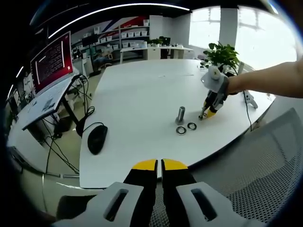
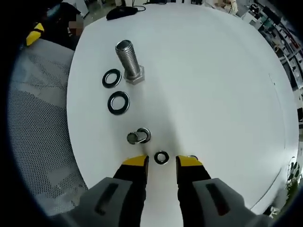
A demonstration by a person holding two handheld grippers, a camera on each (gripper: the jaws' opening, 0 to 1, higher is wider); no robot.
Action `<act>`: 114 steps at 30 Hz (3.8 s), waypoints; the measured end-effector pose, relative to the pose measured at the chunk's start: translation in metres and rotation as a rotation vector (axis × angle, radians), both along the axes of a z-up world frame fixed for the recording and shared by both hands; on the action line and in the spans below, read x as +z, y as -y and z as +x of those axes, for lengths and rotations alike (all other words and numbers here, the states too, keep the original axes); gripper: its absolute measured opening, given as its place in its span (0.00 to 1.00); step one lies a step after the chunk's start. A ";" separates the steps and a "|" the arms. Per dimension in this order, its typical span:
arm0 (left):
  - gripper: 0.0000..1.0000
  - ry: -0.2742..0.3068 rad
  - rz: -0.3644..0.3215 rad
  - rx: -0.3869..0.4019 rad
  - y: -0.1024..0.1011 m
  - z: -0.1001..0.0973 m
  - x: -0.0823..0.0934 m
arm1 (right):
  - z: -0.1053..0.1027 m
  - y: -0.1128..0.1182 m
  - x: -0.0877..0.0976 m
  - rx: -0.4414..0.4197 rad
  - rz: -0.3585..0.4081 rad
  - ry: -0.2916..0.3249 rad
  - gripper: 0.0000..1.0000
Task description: Place the washer onto the threaded stud by aligning its center hole with the stud, sliding it down to the base, and recovering from edge contact or off-axis alignment until the washer reaches the visible bottom stop.
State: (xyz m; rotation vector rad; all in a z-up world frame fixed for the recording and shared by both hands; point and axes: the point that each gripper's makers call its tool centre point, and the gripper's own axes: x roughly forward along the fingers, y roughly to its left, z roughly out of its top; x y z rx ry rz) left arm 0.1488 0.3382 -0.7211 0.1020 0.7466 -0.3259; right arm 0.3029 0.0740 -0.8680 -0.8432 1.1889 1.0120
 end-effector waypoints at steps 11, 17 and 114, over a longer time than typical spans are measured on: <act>0.01 0.000 0.001 0.002 0.000 0.000 0.000 | 0.006 0.002 -0.001 0.002 0.011 0.017 0.16; 0.01 0.002 0.000 0.001 0.000 0.000 0.000 | 0.006 0.003 -0.003 -0.004 0.005 0.038 0.14; 0.00 -0.003 0.006 0.007 -0.001 0.000 -0.001 | -0.010 -0.037 0.011 0.167 0.005 -0.015 0.15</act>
